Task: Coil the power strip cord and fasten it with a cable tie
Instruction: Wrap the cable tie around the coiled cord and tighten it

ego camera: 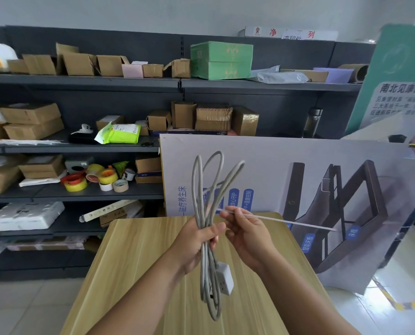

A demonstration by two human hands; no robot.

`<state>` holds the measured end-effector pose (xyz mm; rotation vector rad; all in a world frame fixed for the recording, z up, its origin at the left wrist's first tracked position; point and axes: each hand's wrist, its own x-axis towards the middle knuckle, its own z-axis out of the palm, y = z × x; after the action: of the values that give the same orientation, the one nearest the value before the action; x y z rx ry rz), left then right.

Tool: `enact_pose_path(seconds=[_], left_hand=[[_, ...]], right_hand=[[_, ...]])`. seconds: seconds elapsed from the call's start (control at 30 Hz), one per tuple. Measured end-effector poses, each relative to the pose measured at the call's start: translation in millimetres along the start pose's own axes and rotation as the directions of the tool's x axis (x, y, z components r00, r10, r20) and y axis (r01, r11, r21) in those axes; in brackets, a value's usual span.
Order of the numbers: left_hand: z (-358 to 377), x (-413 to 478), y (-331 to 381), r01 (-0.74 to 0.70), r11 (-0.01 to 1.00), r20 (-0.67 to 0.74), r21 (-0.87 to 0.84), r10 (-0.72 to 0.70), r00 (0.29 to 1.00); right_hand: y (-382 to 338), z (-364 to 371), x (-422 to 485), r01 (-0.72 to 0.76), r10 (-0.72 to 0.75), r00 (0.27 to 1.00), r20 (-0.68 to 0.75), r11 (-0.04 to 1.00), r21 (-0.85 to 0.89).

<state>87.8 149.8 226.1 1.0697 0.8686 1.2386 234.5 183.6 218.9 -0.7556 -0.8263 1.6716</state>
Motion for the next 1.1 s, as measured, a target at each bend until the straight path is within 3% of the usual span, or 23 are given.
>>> enact_pose_path(seconds=[0.1,0.2,0.27,0.33,0.43,0.63,0.87,1.0,1.1], left_hand=[[5.3,-0.6,-1.8,-0.03,0.998,0.04,0.061,0.028,0.999],[10.8,-2.0,0.1,-0.074,0.991,0.066,0.115,0.066,0.996],[11.2,-3.4,3.0,-0.087,0.989,0.074,0.117,0.078,0.994],[8.9,-4.3,3.7,-0.078,0.99,0.048,0.118,0.073,0.996],[5.7,-4.1,4.6,-0.06,0.992,0.008,0.107,0.06,0.998],[9.6,-6.0,7.1,-0.076,0.984,-0.01,0.159,0.078,0.997],[10.4,-8.7,5.9,-0.072,0.978,0.002,0.197,0.073,0.997],[14.1,-10.6,5.5,-0.098,0.956,0.075,0.277,0.08,0.994],[15.0,-10.0,2.8,-0.099,0.95,0.086,0.296,0.077,0.993]], right_hand=[[6.5,9.0,-1.9,-0.057,0.066,0.987,0.146,0.996,-0.069],[6.0,14.9,-2.8,-0.036,0.048,0.987,0.156,0.996,-0.079],[4.9,10.7,0.5,0.015,-0.017,0.998,0.063,0.999,0.03],[3.8,-0.1,6.2,0.084,-0.066,0.987,-0.143,0.989,0.121],[3.2,-10.9,4.2,0.144,-0.099,0.945,-0.312,0.982,0.123],[1.0,-3.1,-4.9,0.157,-0.141,0.964,-0.225,0.986,0.055],[-5.0,-10.1,-0.8,0.186,-0.18,0.944,-0.276,0.982,-0.002],[-4.8,-2.9,-2.2,0.086,-0.098,0.972,-0.212,0.994,-0.068],[-4.7,0.5,-1.5,-0.058,0.05,0.992,-0.116,0.996,-0.072]])
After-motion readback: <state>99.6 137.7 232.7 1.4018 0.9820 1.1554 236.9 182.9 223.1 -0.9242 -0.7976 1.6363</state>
